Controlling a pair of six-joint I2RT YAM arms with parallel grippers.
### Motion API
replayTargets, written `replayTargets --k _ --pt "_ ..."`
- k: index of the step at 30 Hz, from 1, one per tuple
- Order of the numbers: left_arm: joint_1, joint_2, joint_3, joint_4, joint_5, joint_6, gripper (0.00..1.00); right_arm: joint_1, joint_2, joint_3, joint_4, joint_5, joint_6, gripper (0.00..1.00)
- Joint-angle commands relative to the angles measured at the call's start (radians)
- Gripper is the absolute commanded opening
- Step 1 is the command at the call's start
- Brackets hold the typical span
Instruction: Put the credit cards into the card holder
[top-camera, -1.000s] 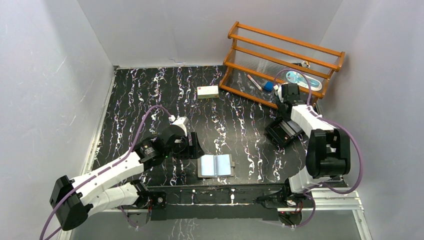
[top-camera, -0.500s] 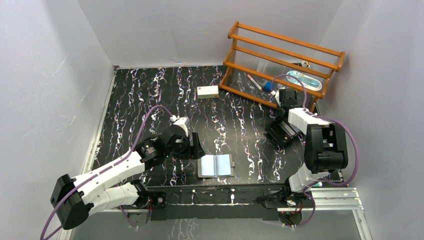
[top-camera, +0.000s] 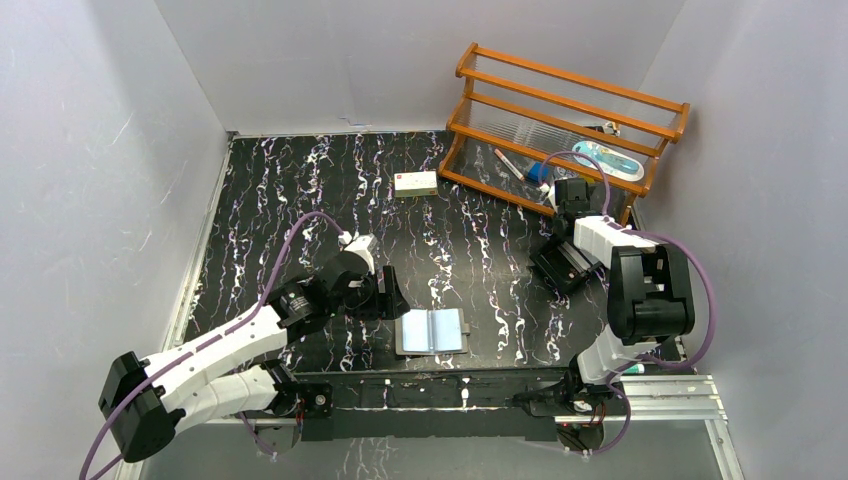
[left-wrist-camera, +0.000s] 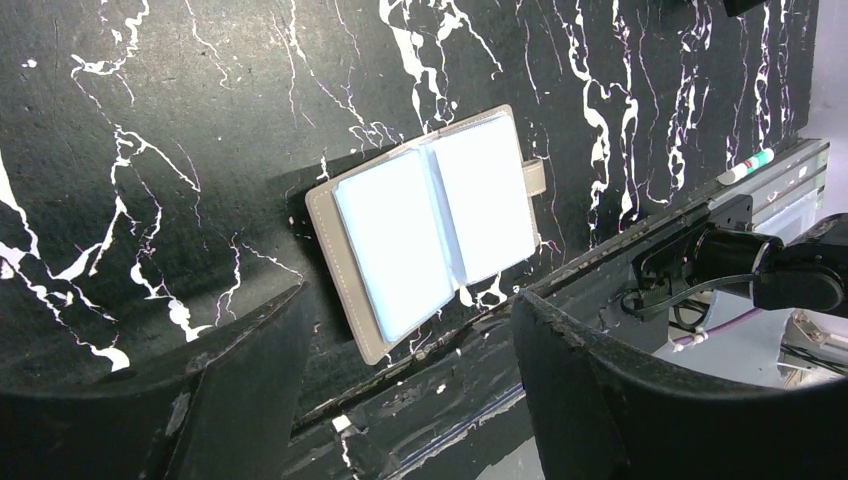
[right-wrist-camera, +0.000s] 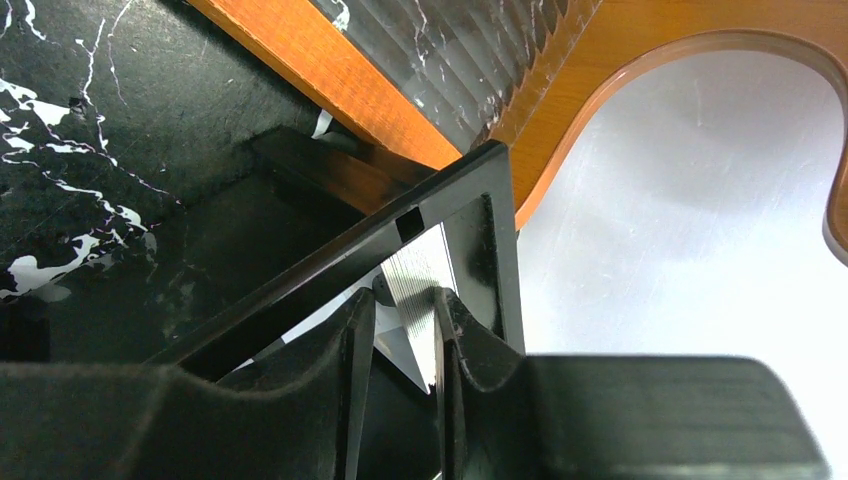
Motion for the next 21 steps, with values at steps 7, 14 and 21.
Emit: replayTargets --k 7,14,21 --pt "0.000 -0.031 -0.013 0.015 0.012 -0.011 0.71 0.000 -0.069 0.030 0.032 0.032 0.020 0.32" --pt "-0.001 -0.029 -0.016 0.019 0.017 -0.019 0.71 0.001 -0.074 0.056 -0.028 0.001 0.033 0.16" --pt "0.000 -0.020 -0.044 0.052 0.030 -0.037 0.71 0.027 -0.095 0.233 -0.330 -0.126 0.152 0.04"
